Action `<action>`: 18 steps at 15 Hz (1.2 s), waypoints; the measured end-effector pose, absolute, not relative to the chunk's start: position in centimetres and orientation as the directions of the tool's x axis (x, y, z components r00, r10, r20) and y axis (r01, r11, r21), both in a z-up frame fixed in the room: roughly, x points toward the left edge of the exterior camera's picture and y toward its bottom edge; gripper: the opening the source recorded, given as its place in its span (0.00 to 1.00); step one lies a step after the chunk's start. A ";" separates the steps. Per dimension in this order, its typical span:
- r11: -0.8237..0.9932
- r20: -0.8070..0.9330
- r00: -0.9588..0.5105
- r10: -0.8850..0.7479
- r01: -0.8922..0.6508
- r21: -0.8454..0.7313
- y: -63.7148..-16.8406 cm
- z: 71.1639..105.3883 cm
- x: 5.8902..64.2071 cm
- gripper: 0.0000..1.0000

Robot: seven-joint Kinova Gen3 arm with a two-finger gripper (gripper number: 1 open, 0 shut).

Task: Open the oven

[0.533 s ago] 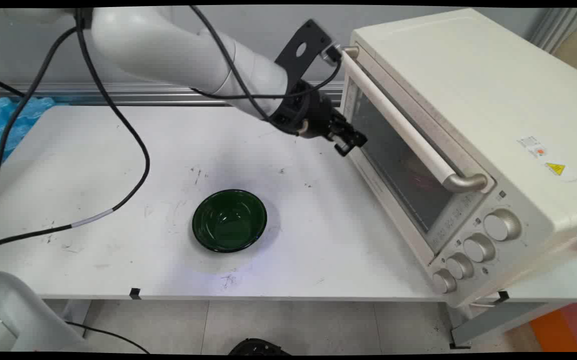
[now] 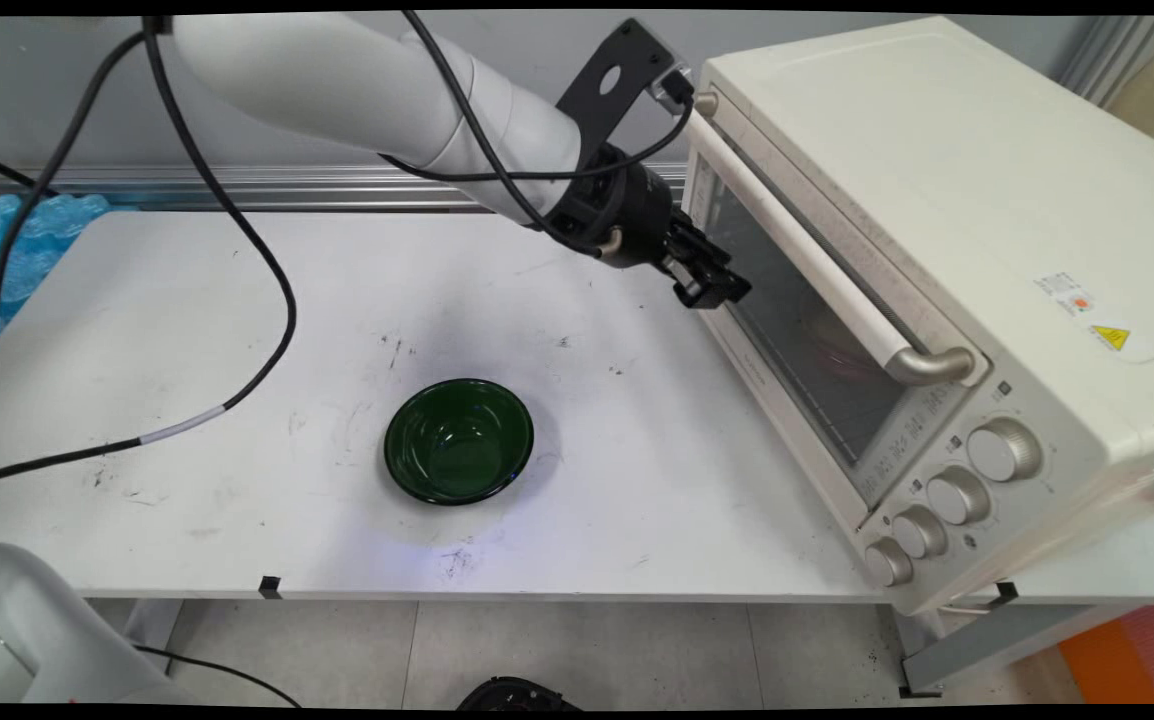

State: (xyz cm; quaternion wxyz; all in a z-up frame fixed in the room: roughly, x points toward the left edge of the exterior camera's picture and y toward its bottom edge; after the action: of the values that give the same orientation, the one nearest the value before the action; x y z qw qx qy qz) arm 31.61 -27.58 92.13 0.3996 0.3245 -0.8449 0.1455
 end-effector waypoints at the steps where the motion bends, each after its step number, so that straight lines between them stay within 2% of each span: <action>1: 0.749 0.765 -0.474 -0.436 -0.662 0.016 -27.4 92.4 31.7 1.00; 18: 0.737 0.646 -0.521 -0.558 -0.668 0.098 -22.7 98.6 34.4 1.00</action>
State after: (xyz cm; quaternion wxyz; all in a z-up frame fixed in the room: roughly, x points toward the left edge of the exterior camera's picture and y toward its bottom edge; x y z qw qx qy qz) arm 34.39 -22.70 98.59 0.3391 0.3532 -0.8681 0.0814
